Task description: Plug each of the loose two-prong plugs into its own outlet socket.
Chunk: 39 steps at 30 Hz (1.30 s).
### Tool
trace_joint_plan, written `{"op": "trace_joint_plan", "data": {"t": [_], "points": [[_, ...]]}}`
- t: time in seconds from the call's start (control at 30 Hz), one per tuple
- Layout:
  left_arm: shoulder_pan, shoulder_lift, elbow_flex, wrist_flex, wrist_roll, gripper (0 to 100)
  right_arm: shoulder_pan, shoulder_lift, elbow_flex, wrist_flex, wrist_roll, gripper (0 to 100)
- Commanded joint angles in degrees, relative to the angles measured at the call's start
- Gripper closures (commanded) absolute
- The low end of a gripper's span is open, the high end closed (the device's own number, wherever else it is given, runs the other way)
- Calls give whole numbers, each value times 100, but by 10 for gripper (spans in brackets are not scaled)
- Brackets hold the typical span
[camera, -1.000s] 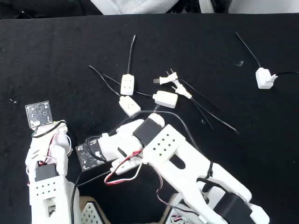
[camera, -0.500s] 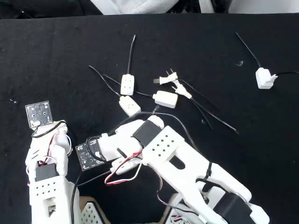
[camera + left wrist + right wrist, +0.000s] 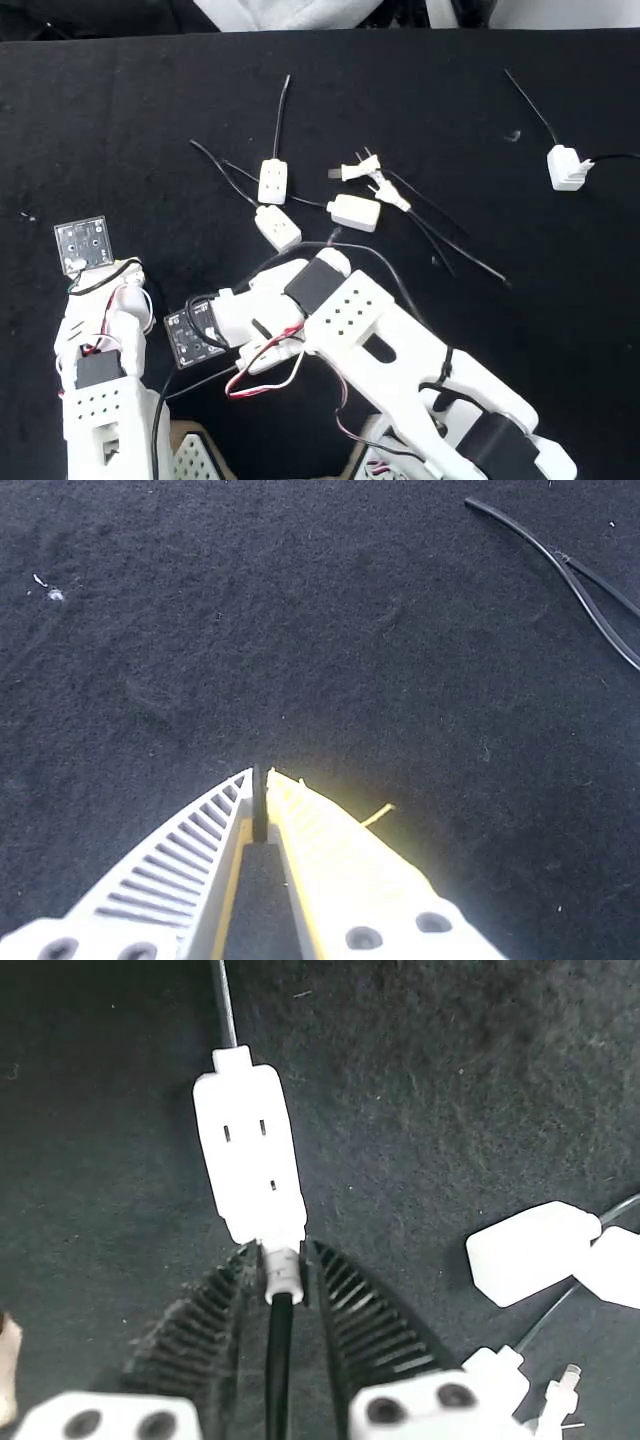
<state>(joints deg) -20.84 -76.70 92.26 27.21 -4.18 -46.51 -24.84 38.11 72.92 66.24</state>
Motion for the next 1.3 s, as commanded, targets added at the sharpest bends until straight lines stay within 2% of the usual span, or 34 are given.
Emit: {"op": "trace_joint_plan", "data": {"t": [0.0,1.27], "points": [[-75,-88,-136,18,-35,970,-53,4,-13,123,70,988],[-75,-88,-145,18,-35,970,132,4,207,-97,79,988]]}}
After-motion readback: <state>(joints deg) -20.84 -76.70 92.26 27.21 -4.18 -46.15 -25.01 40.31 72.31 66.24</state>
